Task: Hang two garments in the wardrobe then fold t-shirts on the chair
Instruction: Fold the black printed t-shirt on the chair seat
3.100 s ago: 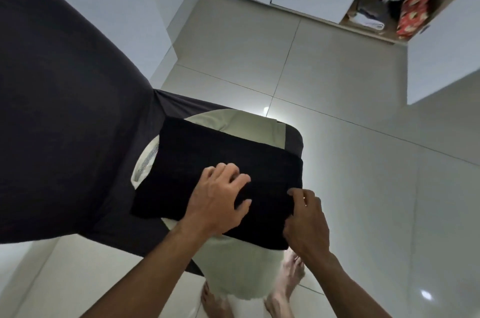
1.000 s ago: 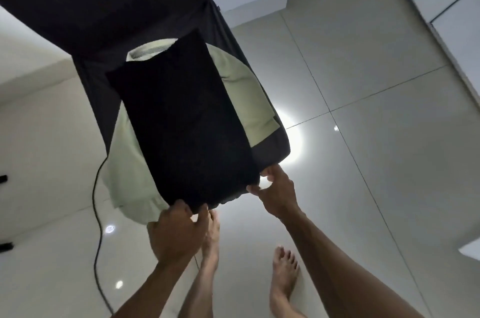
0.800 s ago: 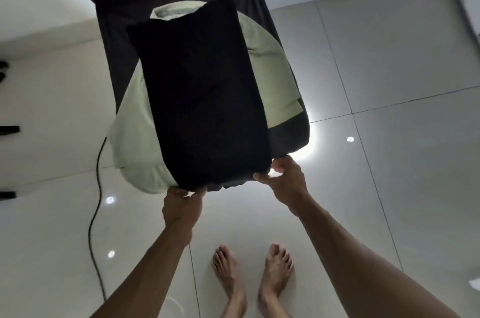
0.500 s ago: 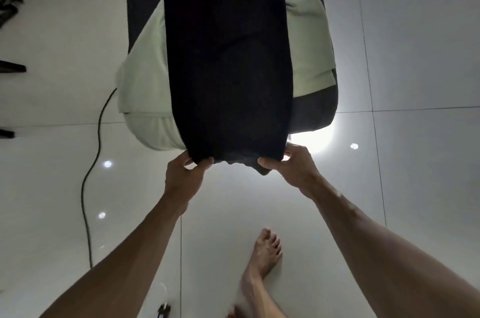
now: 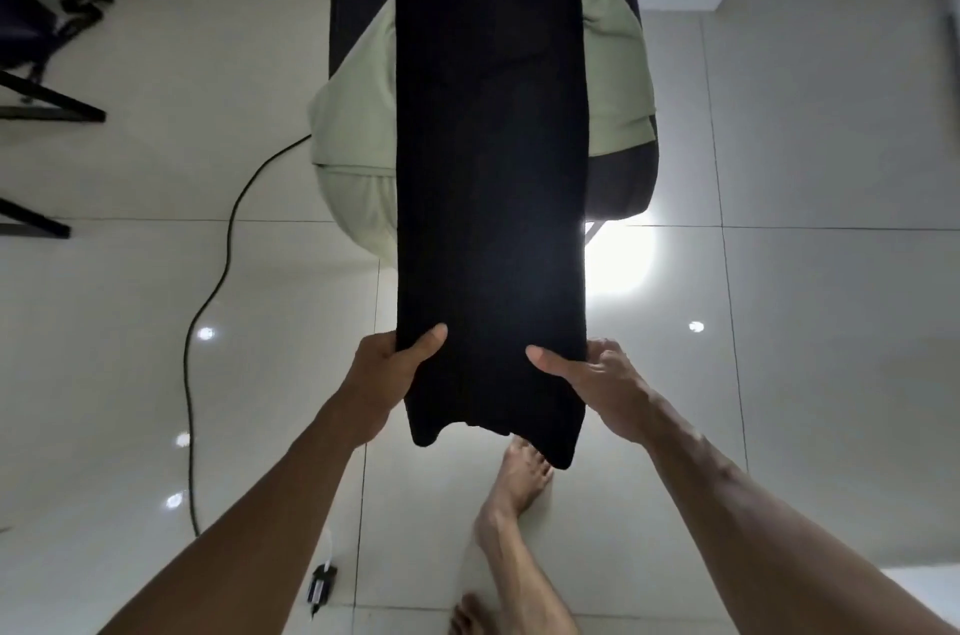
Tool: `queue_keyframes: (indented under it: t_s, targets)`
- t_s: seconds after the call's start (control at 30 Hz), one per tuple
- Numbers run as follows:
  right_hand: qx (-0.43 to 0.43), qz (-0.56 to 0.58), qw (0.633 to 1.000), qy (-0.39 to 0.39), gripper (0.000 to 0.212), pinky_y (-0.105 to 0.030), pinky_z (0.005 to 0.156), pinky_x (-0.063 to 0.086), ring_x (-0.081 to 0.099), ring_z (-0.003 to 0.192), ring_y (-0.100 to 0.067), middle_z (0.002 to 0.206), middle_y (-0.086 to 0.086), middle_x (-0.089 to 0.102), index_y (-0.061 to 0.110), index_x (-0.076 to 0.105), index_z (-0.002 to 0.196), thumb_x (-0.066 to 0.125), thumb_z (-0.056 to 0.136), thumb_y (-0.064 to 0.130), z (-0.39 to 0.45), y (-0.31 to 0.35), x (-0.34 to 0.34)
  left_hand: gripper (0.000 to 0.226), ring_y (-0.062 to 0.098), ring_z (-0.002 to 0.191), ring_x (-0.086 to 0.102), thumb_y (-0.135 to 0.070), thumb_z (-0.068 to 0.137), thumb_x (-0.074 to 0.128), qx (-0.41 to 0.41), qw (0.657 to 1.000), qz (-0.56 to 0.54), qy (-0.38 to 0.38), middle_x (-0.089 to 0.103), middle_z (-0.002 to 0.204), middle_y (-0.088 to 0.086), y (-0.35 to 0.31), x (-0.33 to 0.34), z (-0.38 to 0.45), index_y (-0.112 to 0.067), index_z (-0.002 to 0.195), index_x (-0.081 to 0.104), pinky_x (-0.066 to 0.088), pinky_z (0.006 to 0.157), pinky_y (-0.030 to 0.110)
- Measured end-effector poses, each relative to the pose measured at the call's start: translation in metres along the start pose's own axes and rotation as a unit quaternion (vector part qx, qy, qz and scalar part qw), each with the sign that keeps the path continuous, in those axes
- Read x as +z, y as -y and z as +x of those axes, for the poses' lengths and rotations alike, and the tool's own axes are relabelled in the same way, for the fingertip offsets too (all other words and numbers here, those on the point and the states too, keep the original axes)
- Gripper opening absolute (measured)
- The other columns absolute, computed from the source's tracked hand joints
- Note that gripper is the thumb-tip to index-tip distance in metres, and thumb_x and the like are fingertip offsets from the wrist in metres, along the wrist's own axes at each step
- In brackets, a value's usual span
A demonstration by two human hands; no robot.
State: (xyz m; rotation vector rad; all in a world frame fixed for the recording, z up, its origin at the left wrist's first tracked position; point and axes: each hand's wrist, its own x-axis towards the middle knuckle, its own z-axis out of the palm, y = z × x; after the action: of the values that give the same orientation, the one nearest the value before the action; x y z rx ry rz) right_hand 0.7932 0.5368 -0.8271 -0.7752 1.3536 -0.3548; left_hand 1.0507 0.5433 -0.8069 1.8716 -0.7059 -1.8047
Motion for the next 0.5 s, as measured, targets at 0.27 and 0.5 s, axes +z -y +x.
queue_keyframes:
  t_s: [0.27,0.5]
  targets:
    - [0.004,0.08,0.996,-0.034,0.027,-0.048,0.091,0.059,0.074,0.098,-0.029,0.103,-0.008,0.078,0.013,0.073,0.113,0.078,0.088,0.022,-0.076,-0.005,0.025,0.035,0.029,0.101,0.072,-0.025,0.083,0.079,-0.02,0.999,0.009,0.038,0.076,0.107,0.008,0.0,0.0,-0.071,-0.007,0.112,0.073,0.057,0.093,0.044]
    - [0.029,0.123,0.991,-0.05,0.038,-0.044,0.085,0.061,0.075,0.093,-0.032,0.102,-0.013,0.077,0.005,0.066,0.121,0.077,0.084,0.001,-0.11,0.012,0.034,0.035,0.035,0.093,0.073,-0.026,0.084,0.079,-0.107,0.994,-0.03,0.0,0.077,0.101,0.012,-0.009,0.004,-0.105,-0.008,0.113,0.069,0.062,0.079,0.049]
